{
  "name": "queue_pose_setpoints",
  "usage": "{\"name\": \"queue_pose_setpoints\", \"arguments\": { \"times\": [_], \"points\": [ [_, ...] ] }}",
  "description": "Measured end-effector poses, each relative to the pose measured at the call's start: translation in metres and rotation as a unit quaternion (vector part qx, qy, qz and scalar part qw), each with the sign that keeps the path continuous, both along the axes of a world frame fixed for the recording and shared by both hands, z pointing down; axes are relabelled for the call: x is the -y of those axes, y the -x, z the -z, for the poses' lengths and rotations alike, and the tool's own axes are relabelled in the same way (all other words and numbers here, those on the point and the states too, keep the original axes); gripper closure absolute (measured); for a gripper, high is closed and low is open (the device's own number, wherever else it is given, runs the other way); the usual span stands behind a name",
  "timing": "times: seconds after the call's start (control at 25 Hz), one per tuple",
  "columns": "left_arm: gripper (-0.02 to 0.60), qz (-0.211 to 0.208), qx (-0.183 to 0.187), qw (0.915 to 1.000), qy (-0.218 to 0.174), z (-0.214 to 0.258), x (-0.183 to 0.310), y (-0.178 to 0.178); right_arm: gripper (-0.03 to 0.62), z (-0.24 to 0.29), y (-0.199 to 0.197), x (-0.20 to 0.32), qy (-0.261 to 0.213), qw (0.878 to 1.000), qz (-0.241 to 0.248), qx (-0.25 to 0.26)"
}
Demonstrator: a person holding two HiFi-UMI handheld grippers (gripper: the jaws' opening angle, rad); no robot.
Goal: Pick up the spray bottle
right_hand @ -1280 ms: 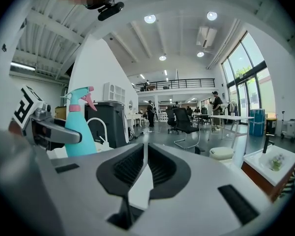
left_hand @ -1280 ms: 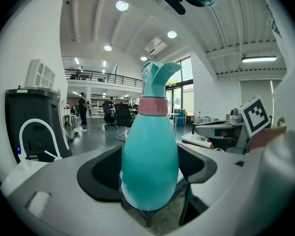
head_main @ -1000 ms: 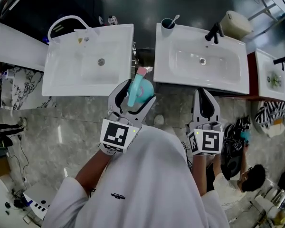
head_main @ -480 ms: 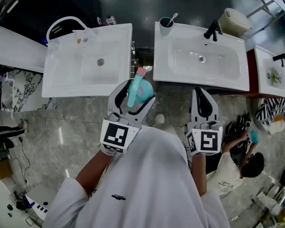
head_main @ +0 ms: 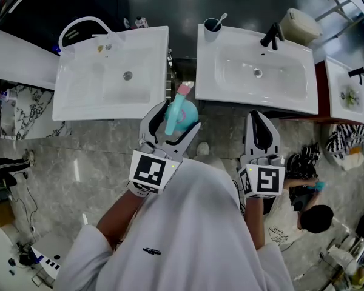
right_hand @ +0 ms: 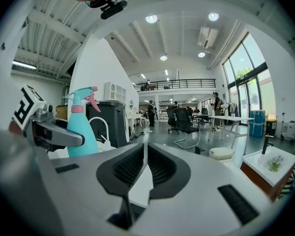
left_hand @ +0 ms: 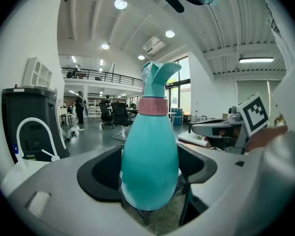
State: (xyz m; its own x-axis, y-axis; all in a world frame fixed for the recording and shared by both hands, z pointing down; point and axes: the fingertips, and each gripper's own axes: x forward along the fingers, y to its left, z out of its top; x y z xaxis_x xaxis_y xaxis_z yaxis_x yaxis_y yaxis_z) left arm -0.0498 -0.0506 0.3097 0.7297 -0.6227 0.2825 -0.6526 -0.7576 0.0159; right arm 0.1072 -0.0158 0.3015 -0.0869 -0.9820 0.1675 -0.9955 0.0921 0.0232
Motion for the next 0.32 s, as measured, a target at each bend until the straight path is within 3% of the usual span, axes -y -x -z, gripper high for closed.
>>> {"name": "queue_pose_setpoints", "arguments": {
  "times": [0.32],
  "points": [
    [0.236, -0.006, 0.003, 1.0000, 0.001, 0.0010, -0.0010, -0.0047, 0.579, 0.0031, 0.0009, -0.0009, 0.000, 1.000, 0.002, 0.002]
  ]
}}
